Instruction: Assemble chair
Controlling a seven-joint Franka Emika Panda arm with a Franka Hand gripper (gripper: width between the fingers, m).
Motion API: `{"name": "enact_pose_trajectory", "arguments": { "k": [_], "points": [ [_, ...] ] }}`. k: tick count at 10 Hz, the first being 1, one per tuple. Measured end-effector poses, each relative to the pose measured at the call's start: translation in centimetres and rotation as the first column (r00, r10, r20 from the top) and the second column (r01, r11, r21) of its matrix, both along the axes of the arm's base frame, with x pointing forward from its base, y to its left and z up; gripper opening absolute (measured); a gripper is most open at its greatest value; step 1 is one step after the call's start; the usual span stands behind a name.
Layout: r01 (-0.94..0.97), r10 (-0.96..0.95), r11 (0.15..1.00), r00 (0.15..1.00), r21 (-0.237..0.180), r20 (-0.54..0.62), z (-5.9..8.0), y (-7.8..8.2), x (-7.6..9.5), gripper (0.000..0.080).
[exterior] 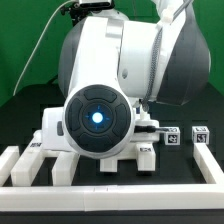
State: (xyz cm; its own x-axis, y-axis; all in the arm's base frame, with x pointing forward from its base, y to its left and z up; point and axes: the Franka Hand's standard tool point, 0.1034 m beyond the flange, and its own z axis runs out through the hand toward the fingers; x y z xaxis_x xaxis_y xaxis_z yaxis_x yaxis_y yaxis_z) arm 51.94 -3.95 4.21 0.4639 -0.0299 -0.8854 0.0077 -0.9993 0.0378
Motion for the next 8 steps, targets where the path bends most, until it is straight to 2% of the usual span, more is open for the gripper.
{"name": "enact_pose_trajectory", "arguments": {
  "k": [5, 6, 7, 8],
  "points": [
    [0.005, -0.005, 1.0, 1.0, 0.007, -0.003, -0.07, -0.38, -0.1, 0.0031],
    [0.004, -0.004, 1.0, 1.0, 0.005, 0.003, -0.16, -0.43, -0.01, 0.0118],
    [0.005, -0.005, 1.0, 1.0, 0.005, 0.003, -0.18, -0.45, 0.0, 0.0118],
    [0.005, -0.005, 1.0, 1.0, 0.005, 0.005, -0.19, -0.47, 0.03, 0.0322]
  ]
}}
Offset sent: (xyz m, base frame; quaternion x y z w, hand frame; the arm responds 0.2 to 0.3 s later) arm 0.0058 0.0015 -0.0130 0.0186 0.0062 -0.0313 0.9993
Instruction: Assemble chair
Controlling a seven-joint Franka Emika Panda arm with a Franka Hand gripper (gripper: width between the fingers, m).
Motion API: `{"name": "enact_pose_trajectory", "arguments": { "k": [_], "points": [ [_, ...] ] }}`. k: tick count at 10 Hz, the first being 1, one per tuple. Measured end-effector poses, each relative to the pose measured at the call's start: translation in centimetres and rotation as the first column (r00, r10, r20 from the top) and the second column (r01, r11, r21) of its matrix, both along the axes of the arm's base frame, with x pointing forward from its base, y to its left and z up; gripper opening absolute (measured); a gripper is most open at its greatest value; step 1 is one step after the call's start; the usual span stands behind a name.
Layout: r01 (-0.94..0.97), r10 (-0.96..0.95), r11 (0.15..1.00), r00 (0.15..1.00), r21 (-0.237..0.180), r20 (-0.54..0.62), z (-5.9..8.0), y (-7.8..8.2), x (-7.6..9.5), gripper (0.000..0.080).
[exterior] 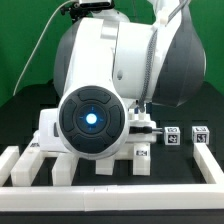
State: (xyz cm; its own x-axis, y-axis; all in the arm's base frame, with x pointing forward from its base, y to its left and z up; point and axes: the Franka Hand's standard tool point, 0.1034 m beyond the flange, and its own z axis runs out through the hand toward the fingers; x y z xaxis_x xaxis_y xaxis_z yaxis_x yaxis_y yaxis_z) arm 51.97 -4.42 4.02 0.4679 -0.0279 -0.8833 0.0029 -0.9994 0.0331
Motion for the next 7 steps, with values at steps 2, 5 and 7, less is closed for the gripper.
{"name": "enact_pose_trajectory", "arguments": {
  "k": [2, 5, 7],
  "points": [
    [-0.001, 0.001, 1.0, 1.0, -0.001, 0.006, -0.09, -0.04, 0.11, 0.0511],
    [-0.001, 0.001, 1.0, 1.0, -0.001, 0.013, -0.18, -0.08, 0.23, 0.0646],
    [-0.001, 0.001, 1.0, 1.0, -0.001, 0.015, -0.21, -0.1, 0.26, 0.0649]
  ]
}}
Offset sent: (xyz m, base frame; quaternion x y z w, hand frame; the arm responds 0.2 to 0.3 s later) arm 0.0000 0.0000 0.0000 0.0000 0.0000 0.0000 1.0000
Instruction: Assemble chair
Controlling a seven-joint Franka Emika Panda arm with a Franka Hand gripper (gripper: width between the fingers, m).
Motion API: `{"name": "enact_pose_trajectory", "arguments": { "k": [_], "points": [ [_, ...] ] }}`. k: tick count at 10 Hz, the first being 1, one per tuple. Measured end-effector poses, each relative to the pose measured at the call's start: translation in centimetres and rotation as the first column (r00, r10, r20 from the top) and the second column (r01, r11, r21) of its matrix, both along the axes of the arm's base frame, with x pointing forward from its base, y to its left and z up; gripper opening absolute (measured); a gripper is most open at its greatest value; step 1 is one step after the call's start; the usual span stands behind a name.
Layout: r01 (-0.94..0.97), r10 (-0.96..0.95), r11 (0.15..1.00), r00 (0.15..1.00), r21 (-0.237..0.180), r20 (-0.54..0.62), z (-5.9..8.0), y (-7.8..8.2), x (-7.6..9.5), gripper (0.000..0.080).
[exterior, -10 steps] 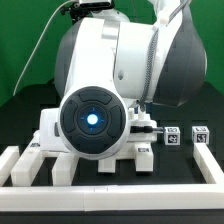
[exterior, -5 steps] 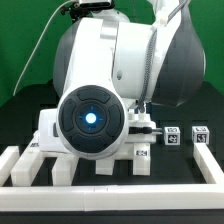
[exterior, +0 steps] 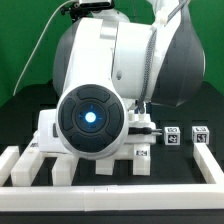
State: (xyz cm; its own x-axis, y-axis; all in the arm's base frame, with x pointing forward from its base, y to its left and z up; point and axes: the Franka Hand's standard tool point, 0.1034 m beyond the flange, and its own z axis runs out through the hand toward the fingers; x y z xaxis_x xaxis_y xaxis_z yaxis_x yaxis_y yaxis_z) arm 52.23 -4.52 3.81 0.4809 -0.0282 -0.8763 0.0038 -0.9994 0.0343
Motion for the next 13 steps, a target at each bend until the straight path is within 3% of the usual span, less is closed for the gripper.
{"name": "enact_pose_trajectory", "arguments": {
  "k": [4, 5, 7, 8, 10, 12, 13],
  "points": [
    [0.001, -0.001, 1.0, 1.0, 0.0, 0.002, 0.0, -0.1, 0.0, 0.0649],
    [0.0, 0.0, 1.0, 0.997, 0.001, 0.078, 0.0, -0.4, 1.6, 0.0649],
    [-0.006, 0.005, 1.0, 0.985, 0.004, 0.173, 1.7, -0.8, 4.0, 0.0649],
    [-0.031, 0.027, 0.999, 0.956, 0.011, 0.293, 2.8, -1.1, 6.7, 0.0649],
    [-0.074, 0.053, 0.997, 0.902, 0.033, 0.428, 5.4, -2.0, 9.0, 0.0649],
    [-0.092, 0.055, 0.995, 0.823, 0.038, 0.565, 7.5, -3.9, 9.2, 0.0649],
    [-0.099, 0.052, 0.994, 0.791, 0.044, 0.609, 7.6, -5.3, 8.5, 0.0649]
  ]
}}
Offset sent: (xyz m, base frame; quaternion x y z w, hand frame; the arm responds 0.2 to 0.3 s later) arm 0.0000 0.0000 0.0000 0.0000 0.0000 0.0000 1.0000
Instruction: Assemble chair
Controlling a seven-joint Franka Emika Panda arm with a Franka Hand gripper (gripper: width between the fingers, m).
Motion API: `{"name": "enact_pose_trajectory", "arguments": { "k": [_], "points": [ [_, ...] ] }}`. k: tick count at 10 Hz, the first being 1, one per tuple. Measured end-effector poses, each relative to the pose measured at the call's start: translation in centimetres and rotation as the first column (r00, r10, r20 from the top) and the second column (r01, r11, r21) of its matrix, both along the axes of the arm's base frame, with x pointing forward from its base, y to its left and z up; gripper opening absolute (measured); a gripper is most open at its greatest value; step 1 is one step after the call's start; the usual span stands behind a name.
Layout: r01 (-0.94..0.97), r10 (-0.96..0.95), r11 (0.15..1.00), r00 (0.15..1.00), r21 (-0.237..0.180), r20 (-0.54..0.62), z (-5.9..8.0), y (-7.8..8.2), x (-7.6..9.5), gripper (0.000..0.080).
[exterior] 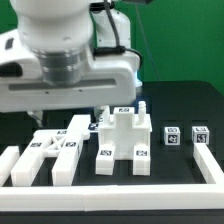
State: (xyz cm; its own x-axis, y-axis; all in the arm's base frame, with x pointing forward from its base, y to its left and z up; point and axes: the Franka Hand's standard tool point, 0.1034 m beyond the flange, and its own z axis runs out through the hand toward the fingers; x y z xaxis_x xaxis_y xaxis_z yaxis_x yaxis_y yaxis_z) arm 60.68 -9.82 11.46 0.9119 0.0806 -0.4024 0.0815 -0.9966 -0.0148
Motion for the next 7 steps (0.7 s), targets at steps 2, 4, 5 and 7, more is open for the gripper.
{"name": "enact_pose_trajectory", "arguments": {
  "k": [2, 4, 5, 7],
  "points": [
    [0.027, -0.027, 1.0, 0.989, -0.002, 0.145, -1.2, -2.1, -2.2, 0.0649],
    [0.054, -0.053, 0.999, 0.964, 0.001, 0.259, -3.1, -1.7, -3.2, 0.0649],
    [0.05, -0.048, 0.999, 0.959, -0.002, 0.28, -3.1, -1.8, -3.4, 0.0649],
    [0.049, -0.047, 0.999, 0.959, -0.001, 0.28, -3.2, -1.8, -3.4, 0.0649]
  ]
}}
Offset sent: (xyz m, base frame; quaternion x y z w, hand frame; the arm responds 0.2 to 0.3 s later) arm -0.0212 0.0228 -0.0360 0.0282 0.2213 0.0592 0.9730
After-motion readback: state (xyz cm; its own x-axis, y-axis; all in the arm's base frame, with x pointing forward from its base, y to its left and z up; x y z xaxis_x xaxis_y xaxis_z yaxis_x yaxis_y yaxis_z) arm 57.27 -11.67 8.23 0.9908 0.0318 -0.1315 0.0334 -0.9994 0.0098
